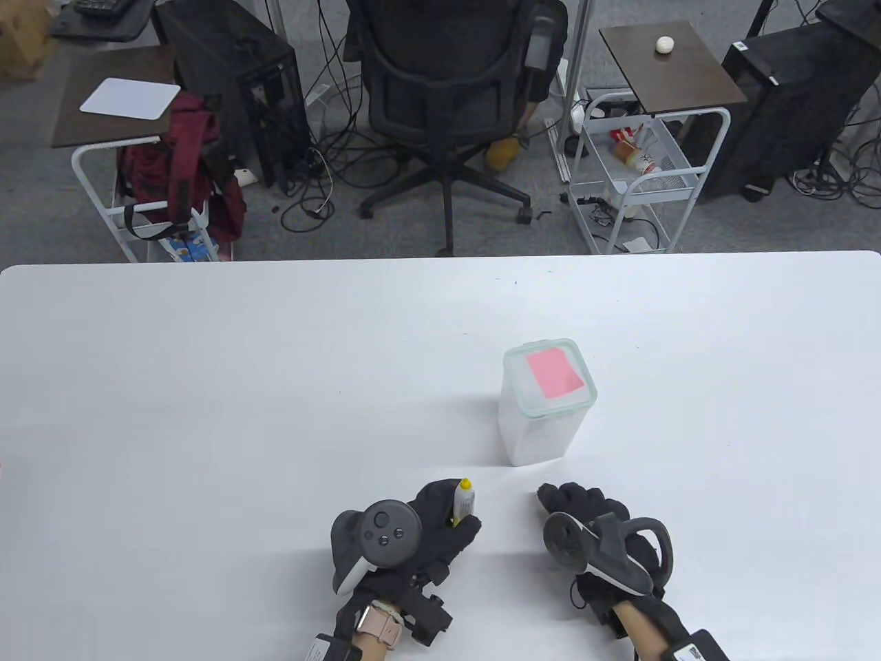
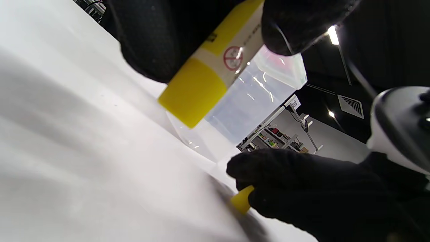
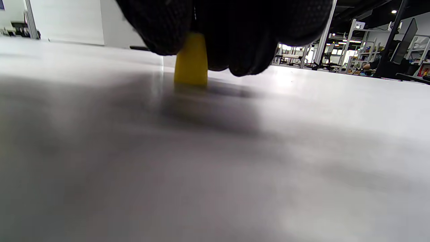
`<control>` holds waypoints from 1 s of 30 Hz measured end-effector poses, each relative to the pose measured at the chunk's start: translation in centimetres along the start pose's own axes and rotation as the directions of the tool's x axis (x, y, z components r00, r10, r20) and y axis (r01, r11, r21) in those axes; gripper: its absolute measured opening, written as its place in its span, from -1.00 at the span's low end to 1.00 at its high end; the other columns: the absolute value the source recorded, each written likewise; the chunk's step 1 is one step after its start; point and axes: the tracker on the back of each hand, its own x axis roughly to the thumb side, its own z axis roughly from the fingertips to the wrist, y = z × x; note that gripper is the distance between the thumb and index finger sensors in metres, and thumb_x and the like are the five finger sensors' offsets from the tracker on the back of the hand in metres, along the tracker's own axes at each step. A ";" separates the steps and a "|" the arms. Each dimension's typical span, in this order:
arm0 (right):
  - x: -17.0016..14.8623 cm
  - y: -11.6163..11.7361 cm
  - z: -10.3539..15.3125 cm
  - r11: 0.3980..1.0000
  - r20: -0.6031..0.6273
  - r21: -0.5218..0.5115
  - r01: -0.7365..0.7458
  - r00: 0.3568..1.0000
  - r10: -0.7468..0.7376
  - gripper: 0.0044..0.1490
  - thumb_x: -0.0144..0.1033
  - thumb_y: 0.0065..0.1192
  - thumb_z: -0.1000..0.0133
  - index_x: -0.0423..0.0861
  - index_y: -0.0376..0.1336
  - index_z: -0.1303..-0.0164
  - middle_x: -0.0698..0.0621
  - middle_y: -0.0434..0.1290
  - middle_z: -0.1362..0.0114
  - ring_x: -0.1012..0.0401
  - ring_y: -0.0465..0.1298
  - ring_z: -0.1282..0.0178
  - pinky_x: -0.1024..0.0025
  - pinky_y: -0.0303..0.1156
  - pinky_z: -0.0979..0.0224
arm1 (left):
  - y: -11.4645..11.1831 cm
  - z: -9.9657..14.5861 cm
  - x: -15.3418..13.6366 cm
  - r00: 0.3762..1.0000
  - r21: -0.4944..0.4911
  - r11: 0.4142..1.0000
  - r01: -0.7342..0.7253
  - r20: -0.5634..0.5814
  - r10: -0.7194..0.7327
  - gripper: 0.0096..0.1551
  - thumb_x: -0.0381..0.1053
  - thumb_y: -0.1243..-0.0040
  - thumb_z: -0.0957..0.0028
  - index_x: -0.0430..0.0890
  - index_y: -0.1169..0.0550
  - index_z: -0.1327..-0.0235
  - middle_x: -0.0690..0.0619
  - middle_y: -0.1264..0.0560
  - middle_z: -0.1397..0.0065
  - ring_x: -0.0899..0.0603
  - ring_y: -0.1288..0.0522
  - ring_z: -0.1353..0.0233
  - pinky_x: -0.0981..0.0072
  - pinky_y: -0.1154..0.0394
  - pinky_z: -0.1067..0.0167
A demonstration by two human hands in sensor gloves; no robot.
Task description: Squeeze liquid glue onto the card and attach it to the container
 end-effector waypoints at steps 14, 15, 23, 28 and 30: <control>-1.9 -4.6 4.7 0.723 0.340 -0.351 0.596 0.800 -0.495 -0.49 -0.13 0.19 -0.16 0.04 0.33 -0.33 -0.02 0.49 -0.37 0.10 0.58 -0.11 0.24 0.53 -0.17 | -1.5 0.3 2.5 0.901 -0.090 0.900 0.427 0.133 -0.414 -0.35 0.24 -0.22 -0.04 -0.07 -0.49 -0.31 -0.05 -0.60 -0.28 -0.16 -0.69 -0.17 0.21 -0.67 -0.11; -1.9 -4.7 4.9 0.697 0.355 -0.350 0.625 0.777 -0.519 -0.49 -0.13 0.19 -0.16 0.04 0.33 -0.33 -0.02 0.49 -0.37 0.10 0.58 -0.10 0.24 0.53 -0.17 | -1.7 0.4 2.7 0.893 -0.098 0.892 0.442 0.144 -0.427 -0.34 0.24 -0.22 -0.04 -0.07 -0.49 -0.31 -0.05 -0.60 -0.28 -0.16 -0.69 -0.17 0.21 -0.66 -0.11; -1.8 -4.4 4.9 0.609 0.402 -0.238 0.757 0.648 -0.647 -0.49 -0.13 0.20 -0.16 0.04 0.33 -0.33 -0.02 0.49 -0.37 0.09 0.58 -0.11 0.23 0.53 -0.18 | -2.7 0.6 4.1 0.817 -0.123 0.815 0.566 0.221 -0.533 -0.35 0.23 -0.24 -0.02 -0.05 -0.50 -0.32 -0.04 -0.60 -0.29 -0.16 -0.68 -0.19 0.20 -0.65 -0.14; -1.5 -4.1 4.6 0.600 0.414 -0.167 0.782 0.608 -0.677 -0.49 -0.15 0.22 -0.16 0.04 0.34 -0.32 -0.04 0.49 -0.38 0.08 0.58 -0.12 0.21 0.53 -0.19 | -2.9 0.7 4.4 0.788 -0.129 0.785 0.605 0.236 -0.569 -0.34 0.23 -0.24 -0.02 -0.04 -0.50 -0.33 -0.03 -0.60 -0.29 -0.15 -0.68 -0.20 0.20 -0.65 -0.15; -1.1 -4.1 4.6 0.641 0.413 -0.171 0.749 0.645 -0.643 -0.49 -0.15 0.22 -0.16 0.04 0.33 -0.33 -0.03 0.48 -0.39 0.08 0.57 -0.14 0.21 0.53 -0.20 | -2.9 0.7 4.5 0.791 -0.128 0.790 0.600 0.239 -0.563 -0.34 0.23 -0.24 -0.02 -0.04 -0.50 -0.33 -0.04 -0.60 -0.29 -0.16 -0.67 -0.20 0.19 -0.65 -0.15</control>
